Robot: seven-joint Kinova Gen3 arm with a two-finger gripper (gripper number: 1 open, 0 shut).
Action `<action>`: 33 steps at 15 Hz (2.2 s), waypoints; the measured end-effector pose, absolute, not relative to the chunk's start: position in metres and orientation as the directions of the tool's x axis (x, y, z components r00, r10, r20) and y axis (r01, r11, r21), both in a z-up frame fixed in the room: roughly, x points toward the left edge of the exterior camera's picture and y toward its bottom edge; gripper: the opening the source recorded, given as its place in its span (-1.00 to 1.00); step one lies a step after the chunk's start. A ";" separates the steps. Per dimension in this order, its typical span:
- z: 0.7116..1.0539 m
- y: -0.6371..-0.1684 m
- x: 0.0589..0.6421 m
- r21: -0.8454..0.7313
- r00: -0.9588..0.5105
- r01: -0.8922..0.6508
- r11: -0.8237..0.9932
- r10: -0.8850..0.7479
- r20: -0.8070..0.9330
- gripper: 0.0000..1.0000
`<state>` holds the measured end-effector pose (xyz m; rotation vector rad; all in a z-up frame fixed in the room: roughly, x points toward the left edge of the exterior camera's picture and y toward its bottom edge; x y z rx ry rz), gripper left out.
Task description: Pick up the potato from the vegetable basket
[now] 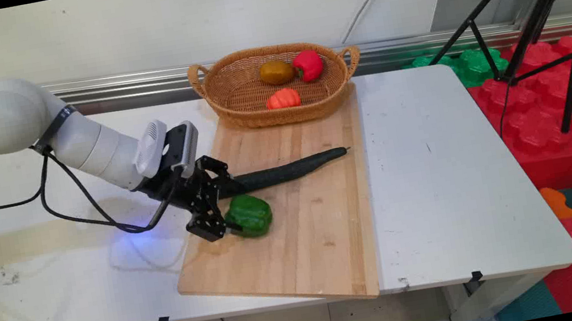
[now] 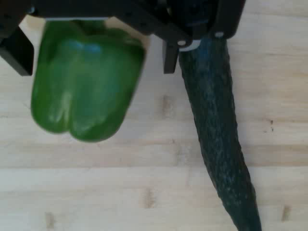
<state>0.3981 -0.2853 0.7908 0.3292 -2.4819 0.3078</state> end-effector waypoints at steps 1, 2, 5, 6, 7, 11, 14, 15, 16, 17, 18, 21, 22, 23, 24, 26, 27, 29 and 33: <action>0.790 -0.286 0.398 -0.144 -0.783 -0.305 0.941 -0.162 0.600 1.00; 0.789 -0.286 0.398 -0.145 -0.781 -0.309 0.940 -0.164 0.602 1.00; 0.792 -0.287 0.400 -0.148 -0.776 -0.314 0.938 -0.163 0.610 1.00; 0.793 -0.288 0.400 -0.148 -0.774 -0.314 0.938 -0.162 0.612 1.00; 0.796 -0.288 0.401 -0.149 -0.771 -0.314 0.938 -0.160 0.616 1.00; 0.815 -0.288 0.406 -0.152 -0.754 -0.316 0.937 -0.151 0.639 1.00; 0.833 -0.287 0.412 -0.147 -0.738 -0.325 0.934 -0.154 0.657 1.00; 0.838 -0.287 0.415 -0.145 -0.733 -0.331 0.933 -0.157 0.662 1.00; 0.843 -0.287 0.417 -0.143 -0.728 -0.336 0.931 -0.160 0.666 1.00; 0.848 -0.287 0.419 -0.141 -0.723 -0.343 0.929 -0.165 0.670 1.00; 0.854 -0.288 0.423 -0.141 -0.719 -0.350 0.926 -0.169 0.674 1.00; 0.871 -0.291 0.435 -0.152 -0.717 -0.365 0.918 -0.173 0.675 1.00; 0.876 -0.293 0.438 -0.159 -0.719 -0.369 0.916 -0.173 0.674 1.00; 0.881 -0.295 0.442 -0.166 -0.720 -0.372 0.913 -0.172 0.673 1.00; 0.888 -0.298 0.447 -0.177 -0.724 -0.376 0.910 -0.169 0.669 1.00; 0.898 -0.303 0.455 -0.198 -0.731 -0.379 0.904 -0.161 0.663 1.00; 0.904 -0.307 0.459 -0.213 -0.737 -0.379 0.901 -0.154 0.658 1.00; 0.914 -0.313 0.465 -0.240 -0.747 -0.379 0.894 -0.142 0.650 1.00; 0.935 -0.334 0.479 -0.303 -0.767 -0.389 0.870 -0.123 0.630 1.00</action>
